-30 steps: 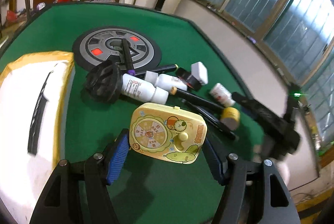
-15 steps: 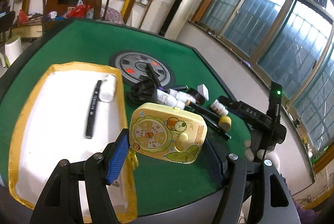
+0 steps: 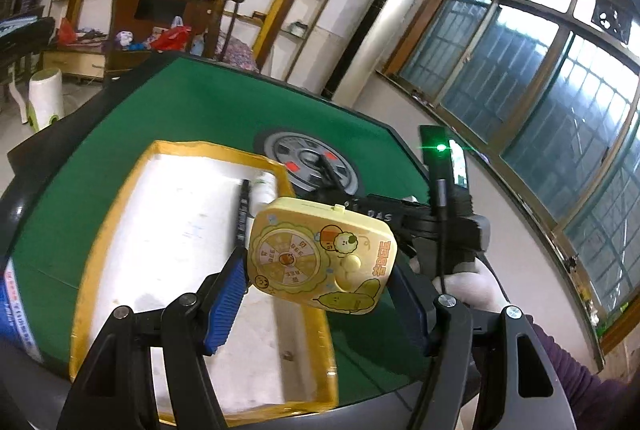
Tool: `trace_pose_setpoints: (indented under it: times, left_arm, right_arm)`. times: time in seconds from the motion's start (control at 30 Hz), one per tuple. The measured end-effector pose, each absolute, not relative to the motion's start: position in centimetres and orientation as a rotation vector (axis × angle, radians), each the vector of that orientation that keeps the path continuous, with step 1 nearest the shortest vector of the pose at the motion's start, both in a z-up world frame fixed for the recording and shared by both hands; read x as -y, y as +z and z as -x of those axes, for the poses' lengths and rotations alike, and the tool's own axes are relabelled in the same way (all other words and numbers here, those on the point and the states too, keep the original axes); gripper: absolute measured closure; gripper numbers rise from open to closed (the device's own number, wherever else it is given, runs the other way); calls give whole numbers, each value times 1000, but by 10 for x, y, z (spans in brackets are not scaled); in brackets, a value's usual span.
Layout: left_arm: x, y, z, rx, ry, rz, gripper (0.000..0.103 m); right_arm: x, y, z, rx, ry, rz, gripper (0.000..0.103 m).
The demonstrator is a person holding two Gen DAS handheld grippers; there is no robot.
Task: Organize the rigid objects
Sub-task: 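Carry the tin box into the tray with the left tool while the right tool grasps the black wheel part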
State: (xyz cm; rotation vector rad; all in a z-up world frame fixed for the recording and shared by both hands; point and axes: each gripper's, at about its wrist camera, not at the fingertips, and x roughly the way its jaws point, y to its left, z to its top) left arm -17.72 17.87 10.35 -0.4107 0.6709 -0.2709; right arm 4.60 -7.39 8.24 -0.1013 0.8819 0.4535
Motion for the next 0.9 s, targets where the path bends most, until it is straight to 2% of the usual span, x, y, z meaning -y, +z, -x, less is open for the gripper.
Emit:
trace_pose_setpoints:
  times: [0.2,0.3,0.63,0.9]
  left_arm:
    - [-202,94,177,-677,-243,444,31]
    - [-208,87,174,-684,-233,462,31]
    - [-218,85,168,-710,-191,462,31]
    - [-224,86,115,-787,-106,347,31]
  right_arm:
    - [37,60,-62,-920,417,261,30]
    - [36,55,-58,-912,425,289,43]
    - [62,96,-42,-820,462,153,43]
    - [60,123,-29,-806,557,77,43]
